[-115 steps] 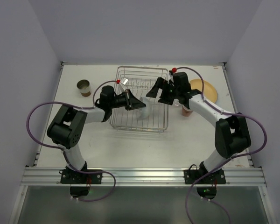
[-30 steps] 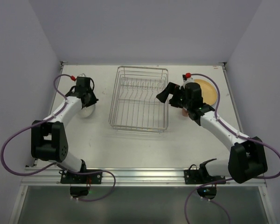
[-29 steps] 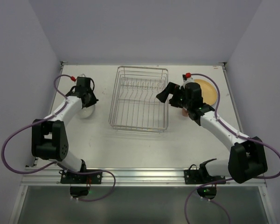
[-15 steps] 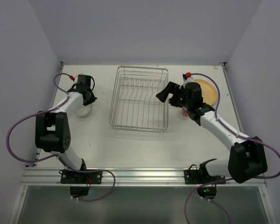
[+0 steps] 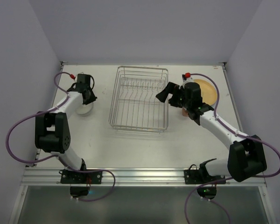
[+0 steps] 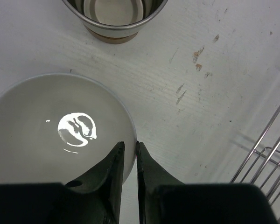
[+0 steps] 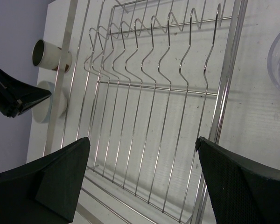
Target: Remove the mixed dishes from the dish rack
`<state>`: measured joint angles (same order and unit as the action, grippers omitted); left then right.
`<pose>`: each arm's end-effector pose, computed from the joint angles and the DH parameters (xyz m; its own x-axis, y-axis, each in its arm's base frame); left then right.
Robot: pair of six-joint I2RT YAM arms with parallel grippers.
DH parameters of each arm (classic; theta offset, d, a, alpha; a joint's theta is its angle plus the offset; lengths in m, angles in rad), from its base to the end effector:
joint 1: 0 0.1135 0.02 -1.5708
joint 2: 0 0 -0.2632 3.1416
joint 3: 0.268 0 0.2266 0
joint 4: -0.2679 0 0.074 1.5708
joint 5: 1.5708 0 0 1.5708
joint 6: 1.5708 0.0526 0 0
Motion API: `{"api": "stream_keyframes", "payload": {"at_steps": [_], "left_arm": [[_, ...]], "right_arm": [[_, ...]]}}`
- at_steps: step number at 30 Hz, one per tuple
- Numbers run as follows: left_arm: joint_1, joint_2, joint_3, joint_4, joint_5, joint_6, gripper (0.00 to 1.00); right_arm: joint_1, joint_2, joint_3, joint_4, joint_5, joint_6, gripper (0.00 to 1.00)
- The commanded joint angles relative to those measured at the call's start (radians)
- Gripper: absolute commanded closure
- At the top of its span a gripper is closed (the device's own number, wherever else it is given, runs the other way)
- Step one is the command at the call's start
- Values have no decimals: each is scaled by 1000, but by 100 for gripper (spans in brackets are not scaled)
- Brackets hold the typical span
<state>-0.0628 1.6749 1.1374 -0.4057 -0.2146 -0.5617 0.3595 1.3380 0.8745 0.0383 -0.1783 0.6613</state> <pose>0.3394 -0.0101 0.2135 -0.6499 -0.4806 -0.5889 -0.4840 0.8590 -0.1669 0.2739 0.1129 0.2737 -0.6102 0.4164 -0.6740 -0.1555 0.7713 0.6172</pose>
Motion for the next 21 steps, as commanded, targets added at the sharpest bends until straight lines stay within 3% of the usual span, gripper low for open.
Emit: {"api": "stream_keyframes", "payload": {"at_steps": [1,14,21], "left_arm": [[11,-67,45,8,-3,28,80],[11,-161,59,-5,58,80,68],[11,-309,-44,125,158,98,51]], "right_arm": [[-2,7,4,37,-10,-2,1],[-1,-8,-3,46,-9,-11,1],[-1,-48,-11,54,-21,-15,1]]}}
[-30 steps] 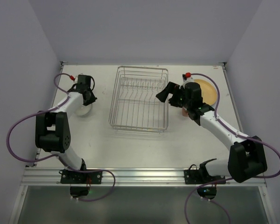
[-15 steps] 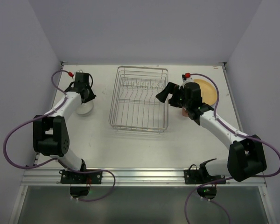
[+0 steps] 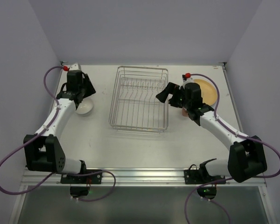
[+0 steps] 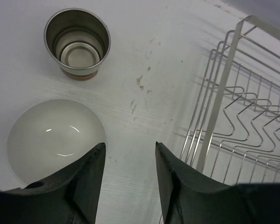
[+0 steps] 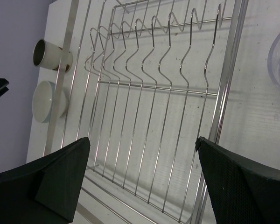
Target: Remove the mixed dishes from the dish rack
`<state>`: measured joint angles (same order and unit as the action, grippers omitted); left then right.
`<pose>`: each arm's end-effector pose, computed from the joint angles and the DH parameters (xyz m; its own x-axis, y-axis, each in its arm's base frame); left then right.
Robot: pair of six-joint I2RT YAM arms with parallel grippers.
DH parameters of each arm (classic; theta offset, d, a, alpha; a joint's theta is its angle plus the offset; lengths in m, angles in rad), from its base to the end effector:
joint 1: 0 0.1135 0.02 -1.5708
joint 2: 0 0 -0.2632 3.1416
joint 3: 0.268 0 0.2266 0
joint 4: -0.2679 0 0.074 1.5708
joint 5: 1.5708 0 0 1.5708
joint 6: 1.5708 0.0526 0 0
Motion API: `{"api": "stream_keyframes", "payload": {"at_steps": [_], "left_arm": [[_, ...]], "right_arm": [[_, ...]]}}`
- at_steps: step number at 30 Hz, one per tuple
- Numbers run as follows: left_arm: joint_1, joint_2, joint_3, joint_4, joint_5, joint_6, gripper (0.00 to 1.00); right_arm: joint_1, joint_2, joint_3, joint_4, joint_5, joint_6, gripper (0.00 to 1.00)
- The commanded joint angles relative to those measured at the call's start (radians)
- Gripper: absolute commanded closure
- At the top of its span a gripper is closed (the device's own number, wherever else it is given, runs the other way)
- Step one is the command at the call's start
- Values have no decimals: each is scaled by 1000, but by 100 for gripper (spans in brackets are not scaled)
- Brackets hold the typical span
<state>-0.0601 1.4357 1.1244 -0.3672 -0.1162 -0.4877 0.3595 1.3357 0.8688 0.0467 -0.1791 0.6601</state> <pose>0.3090 -0.0125 0.2853 -0.5391 -0.4338 -0.7219 -0.3204 0.8983 -0.3006 0.2735 0.1128 0.2734 -0.6072 0.4164 -0.6767 -0.1596 0.7704 0.6173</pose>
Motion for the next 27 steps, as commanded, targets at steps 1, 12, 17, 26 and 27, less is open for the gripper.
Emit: {"api": "stream_keyframes", "payload": {"at_steps": [1,12,17,26,27], "left_arm": [[8,-81,-46,99,62,24,48],[8,-248,-161,206,148,31,39],[8,-351,-250,293,219,40,32],[-4,-488,-420,453,288,27,1],[-7,-491,-423,459,288,29,0]], "right_arm": [[1,-62,-4,41,-20,-17,1],[13,-185,4,-36,36,-56,1],[15,-300,-89,2,76,-83,1],[13,-470,-175,-36,178,-100,1],[15,-489,-183,-38,191,-99,1]]}}
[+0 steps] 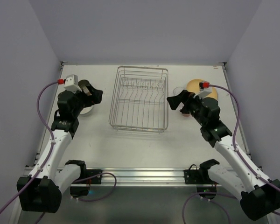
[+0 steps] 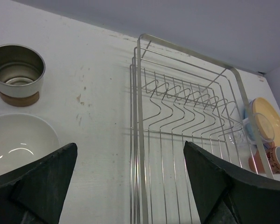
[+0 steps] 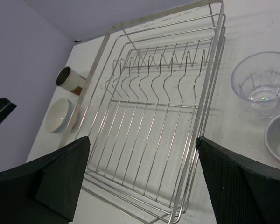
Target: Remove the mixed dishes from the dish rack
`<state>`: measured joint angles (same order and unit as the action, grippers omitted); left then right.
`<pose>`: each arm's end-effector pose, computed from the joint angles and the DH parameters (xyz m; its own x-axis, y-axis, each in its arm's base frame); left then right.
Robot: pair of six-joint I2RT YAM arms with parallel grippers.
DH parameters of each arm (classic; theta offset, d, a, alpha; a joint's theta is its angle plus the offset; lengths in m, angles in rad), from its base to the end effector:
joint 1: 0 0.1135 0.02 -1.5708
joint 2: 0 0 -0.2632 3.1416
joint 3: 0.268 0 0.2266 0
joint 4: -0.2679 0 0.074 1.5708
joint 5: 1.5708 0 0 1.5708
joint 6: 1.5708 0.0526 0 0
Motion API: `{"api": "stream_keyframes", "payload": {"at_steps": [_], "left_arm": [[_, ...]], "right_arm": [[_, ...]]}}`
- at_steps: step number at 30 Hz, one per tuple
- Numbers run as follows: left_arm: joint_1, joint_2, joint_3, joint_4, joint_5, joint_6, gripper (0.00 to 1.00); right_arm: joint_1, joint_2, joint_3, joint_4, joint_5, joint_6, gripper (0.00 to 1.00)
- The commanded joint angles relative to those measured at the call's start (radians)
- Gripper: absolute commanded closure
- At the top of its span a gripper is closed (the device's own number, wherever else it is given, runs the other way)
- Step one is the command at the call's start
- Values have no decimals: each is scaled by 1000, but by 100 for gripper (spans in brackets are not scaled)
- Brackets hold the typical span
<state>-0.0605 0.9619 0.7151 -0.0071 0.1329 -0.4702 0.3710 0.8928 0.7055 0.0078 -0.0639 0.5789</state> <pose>0.2173 -0.0201 0.3025 -0.3086 -0.4312 -0.8478 0.0540 0.8820 -0.4682 0.1901 0.0775 0.3142 -0.3692 0.4422 -0.8174 -0.2609 0.7948 0.5479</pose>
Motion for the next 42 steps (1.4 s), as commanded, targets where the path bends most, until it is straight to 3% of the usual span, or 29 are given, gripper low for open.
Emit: {"api": "stream_keyframes", "payload": {"at_steps": [1,9,16,42], "left_arm": [[-9,-18,-20,102,37,13,0],[-19,-31,-63,153,85,19,0],[-22,-40,-103,213,119,18,0],[-22,-77,-138,249,99,10,0]], "right_arm": [[3,-90,-34,6,105,-14,1],[2,-244,-118,-31,262,-27,1],[3,-393,-242,37,325,-36,1],[2,-316,-245,20,302,-27,1]]}}
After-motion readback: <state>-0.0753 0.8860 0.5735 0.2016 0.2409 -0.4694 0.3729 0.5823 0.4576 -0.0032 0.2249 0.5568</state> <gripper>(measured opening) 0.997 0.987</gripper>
